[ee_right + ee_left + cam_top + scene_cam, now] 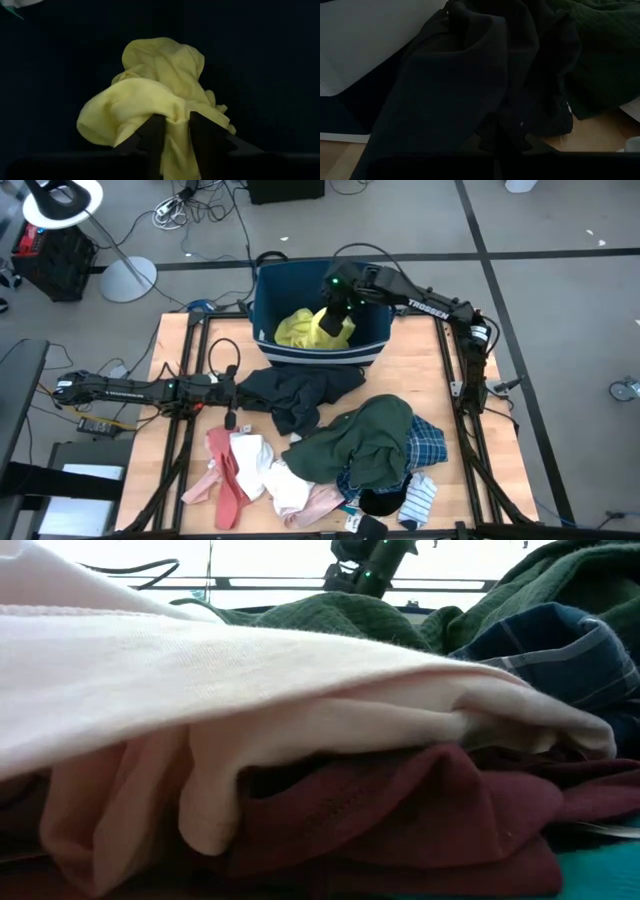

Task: Sort clothes
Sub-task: Put the yellow shirt into the blue laundry organizer, then put the top black short into the blue laundry organizer

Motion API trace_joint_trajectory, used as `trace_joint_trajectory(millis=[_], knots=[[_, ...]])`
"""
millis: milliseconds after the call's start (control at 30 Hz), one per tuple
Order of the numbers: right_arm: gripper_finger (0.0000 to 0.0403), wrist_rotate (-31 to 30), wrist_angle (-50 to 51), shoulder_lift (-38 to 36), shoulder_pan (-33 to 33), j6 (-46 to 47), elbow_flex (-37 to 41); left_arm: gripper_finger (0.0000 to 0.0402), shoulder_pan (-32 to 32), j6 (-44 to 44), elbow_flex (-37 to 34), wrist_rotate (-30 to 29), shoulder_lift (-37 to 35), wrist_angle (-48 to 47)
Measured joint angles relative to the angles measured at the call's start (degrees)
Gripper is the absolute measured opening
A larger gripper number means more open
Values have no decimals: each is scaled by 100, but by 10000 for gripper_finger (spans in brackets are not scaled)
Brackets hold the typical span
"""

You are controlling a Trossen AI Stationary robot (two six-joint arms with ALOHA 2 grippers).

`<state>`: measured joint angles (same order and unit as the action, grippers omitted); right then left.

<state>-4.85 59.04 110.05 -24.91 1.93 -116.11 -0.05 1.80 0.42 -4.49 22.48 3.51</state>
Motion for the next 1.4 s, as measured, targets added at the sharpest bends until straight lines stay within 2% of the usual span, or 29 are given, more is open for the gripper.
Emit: trace_joint_trajectory(millis=[233, 400, 733, 900, 1133, 1400], knots=[[158, -1, 293, -379, 21, 0, 0, 11, 0, -1, -1, 0, -1, 2], [179, -1, 528, -703, 39, -4, 0, 11, 2, -1, 1, 0, 0, -2], [180, -1, 1146, -1483, 178, 161, 0, 11, 2, -2, -1, 0, -2, 2], [179, -6, 1596, -1932, 345, 536, 0, 11, 2, -1, 0, 0, 1, 32], [179, -109, 2396, -2399, 1036, 1234, 0, 11, 0, 256, 1, 47, -2, 391], [179, -1046, 2740, -2493, 2354, 1783, 2, 11, 2, 702, 14, -36, -2, 997]])
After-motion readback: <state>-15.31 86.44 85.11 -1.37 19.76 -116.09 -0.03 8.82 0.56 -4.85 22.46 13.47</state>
